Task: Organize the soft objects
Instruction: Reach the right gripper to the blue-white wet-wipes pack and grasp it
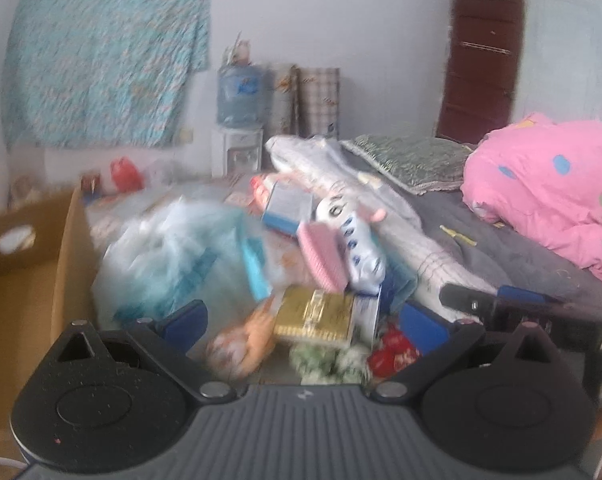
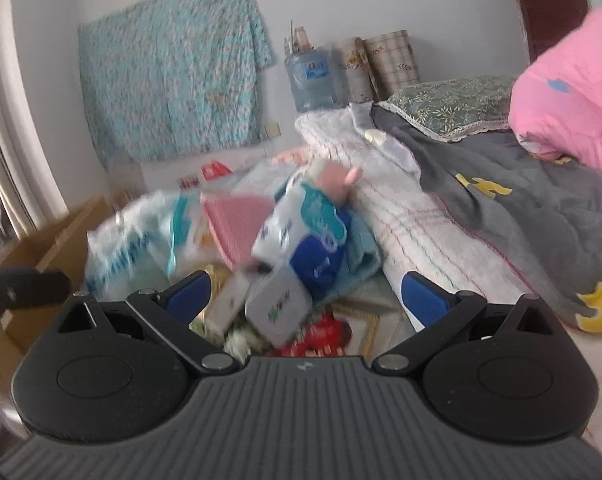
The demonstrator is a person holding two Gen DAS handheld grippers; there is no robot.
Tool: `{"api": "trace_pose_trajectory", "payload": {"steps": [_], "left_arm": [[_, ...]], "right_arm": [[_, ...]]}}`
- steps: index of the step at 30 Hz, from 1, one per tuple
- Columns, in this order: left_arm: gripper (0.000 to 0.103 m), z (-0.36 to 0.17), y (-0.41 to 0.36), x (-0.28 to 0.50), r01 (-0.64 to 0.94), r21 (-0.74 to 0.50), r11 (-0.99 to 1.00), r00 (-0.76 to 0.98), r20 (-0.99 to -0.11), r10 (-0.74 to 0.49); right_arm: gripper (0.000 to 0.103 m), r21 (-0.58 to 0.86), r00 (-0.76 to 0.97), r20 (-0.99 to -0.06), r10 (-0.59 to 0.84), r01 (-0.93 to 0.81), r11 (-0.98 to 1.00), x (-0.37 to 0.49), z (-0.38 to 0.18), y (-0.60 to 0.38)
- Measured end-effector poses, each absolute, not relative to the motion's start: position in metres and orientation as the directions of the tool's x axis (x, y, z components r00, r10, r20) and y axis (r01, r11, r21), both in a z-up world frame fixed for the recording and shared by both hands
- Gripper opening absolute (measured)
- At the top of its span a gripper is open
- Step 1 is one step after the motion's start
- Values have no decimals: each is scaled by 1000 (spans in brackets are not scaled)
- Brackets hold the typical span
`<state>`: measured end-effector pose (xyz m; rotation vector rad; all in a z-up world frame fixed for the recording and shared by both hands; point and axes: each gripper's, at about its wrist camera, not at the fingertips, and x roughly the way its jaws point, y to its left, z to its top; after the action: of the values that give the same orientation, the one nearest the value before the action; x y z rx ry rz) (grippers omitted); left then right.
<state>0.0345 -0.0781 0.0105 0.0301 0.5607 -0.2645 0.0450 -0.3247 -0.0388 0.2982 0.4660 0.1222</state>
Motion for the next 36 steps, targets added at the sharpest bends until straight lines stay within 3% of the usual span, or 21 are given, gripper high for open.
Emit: {"api": "trace_pose_trajectory", "payload": {"steps": [5, 7, 9, 12, 16, 22, 29, 30, 36], "left_arm": [[101, 14, -105, 65, 273, -8, 962, 831, -502, -240], [97, 12, -117, 80, 300, -10, 954, 817, -513, -262], [86, 10, -129, 95, 341, -19, 940, 793, -530, -299], [79, 4, -148, 120, 397, -27, 918, 747, -571, -340], [78, -7, -169, 148, 447, -47, 893, 684, -626, -375], [78, -31, -201, 190, 436, 6, 900, 648, -696, -309], [51, -55, -211, 219, 396, 47, 917, 612, -758, -225], [42, -55, -210, 219, 393, 40, 919, 613, -756, -229], [32, -51, -188, 223, 328, -110, 938, 589, -753, -294]], "right_arm": [[102, 435, 886, -392, 247, -58, 899, 85, -40, -345], [102, 481, 879, -392, 271, -56, 875, 102, -45, -352], [101, 527, 870, -395, 296, -50, 848, 115, -51, -358], [93, 605, 859, -387, 337, -39, 795, 133, -59, -372], [73, 678, 855, -369, 364, -20, 735, 152, -65, -392], [54, 711, 825, -393, 407, -8, 703, 171, -83, -396], [52, 738, 814, -407, 414, 25, 675, 180, -101, -399], [52, 741, 815, -406, 414, 28, 671, 180, -101, -401], [53, 763, 812, -394, 430, 28, 645, 181, -106, -402]]}}
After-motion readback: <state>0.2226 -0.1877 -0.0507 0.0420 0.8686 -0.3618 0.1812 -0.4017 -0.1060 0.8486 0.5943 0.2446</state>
